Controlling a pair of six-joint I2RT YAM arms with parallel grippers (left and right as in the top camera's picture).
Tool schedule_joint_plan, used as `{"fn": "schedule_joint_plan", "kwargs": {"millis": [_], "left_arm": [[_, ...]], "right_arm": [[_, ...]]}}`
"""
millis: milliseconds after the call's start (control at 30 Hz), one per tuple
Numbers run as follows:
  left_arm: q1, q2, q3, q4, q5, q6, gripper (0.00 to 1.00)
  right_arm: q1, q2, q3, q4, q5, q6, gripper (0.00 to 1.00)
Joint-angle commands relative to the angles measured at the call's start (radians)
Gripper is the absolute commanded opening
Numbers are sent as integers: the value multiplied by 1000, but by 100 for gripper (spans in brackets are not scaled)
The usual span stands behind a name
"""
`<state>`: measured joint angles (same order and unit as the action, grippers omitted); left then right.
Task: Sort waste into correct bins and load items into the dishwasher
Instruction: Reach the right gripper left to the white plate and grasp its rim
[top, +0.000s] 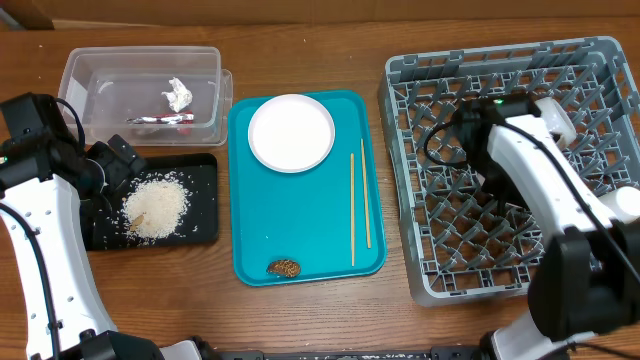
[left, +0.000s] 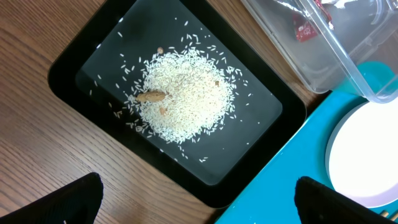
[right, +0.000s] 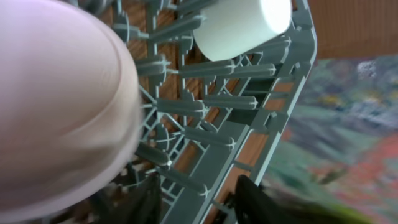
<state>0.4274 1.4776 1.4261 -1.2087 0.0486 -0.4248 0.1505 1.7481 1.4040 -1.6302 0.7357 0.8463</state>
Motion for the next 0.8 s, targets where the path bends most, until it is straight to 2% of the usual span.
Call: {"fn": "schedule_joint_plan", "kwargs": {"millis": [0, 133, 300, 400, 500, 767], "left_arm": [[-3, 7, 16, 1, 4, -17, 100], [-3, 7, 16, 2, 3, -17, 100], [-3, 7, 16, 8, 4, -17, 100], [-3, 7, 16, 10, 4, -17, 100], [-3, 7, 15, 8, 3, -17, 100], [-3, 8, -2, 5, 3, -17, 100]], "right_arm": [[1, -128, 88, 12, -21, 17, 53], [1, -189, 142, 93, -105, -68, 78], [1, -204, 146, 286, -487, -378, 90], [1, -190, 146, 375, -745, -497, 92], [1, -177, 141, 439, -905, -543, 93], [33, -168, 94, 551, -955, -563, 93]]}}
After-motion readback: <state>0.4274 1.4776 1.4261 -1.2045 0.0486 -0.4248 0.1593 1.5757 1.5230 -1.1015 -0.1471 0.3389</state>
